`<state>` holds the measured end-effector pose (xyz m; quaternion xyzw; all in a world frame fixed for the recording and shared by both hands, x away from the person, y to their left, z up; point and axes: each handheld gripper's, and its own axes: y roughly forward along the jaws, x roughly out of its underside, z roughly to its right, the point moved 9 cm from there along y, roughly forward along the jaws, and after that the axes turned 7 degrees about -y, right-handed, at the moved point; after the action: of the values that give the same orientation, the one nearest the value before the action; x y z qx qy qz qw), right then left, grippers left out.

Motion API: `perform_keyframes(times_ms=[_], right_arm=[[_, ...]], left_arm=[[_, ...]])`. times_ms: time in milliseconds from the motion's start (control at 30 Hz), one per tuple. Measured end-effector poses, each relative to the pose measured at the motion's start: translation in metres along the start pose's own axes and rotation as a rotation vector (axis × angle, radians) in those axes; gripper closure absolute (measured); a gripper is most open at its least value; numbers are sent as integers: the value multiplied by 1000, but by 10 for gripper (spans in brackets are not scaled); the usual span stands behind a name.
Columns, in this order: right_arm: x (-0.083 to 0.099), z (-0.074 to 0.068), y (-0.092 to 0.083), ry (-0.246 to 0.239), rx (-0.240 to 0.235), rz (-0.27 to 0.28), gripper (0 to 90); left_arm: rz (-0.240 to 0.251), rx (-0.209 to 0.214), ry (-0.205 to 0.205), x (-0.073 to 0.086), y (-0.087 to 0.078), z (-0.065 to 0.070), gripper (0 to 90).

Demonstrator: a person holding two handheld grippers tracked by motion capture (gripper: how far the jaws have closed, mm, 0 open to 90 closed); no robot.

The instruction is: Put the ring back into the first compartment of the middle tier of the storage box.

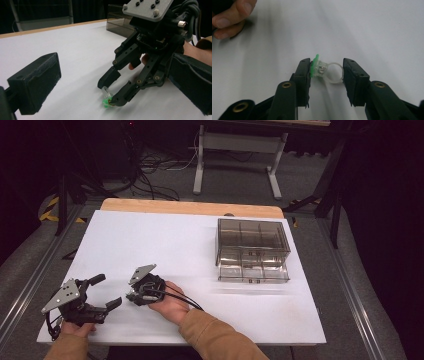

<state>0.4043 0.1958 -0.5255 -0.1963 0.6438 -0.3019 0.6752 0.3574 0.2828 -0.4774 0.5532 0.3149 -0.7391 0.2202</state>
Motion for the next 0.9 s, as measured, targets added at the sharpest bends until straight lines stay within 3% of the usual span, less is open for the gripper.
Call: perform_keyframes(times_ms=[900], right_arm=[[-4, 16, -46, 19, 53, 56, 594]], left_arm=[[-2, -1, -2, 0, 1, 1, 2]])
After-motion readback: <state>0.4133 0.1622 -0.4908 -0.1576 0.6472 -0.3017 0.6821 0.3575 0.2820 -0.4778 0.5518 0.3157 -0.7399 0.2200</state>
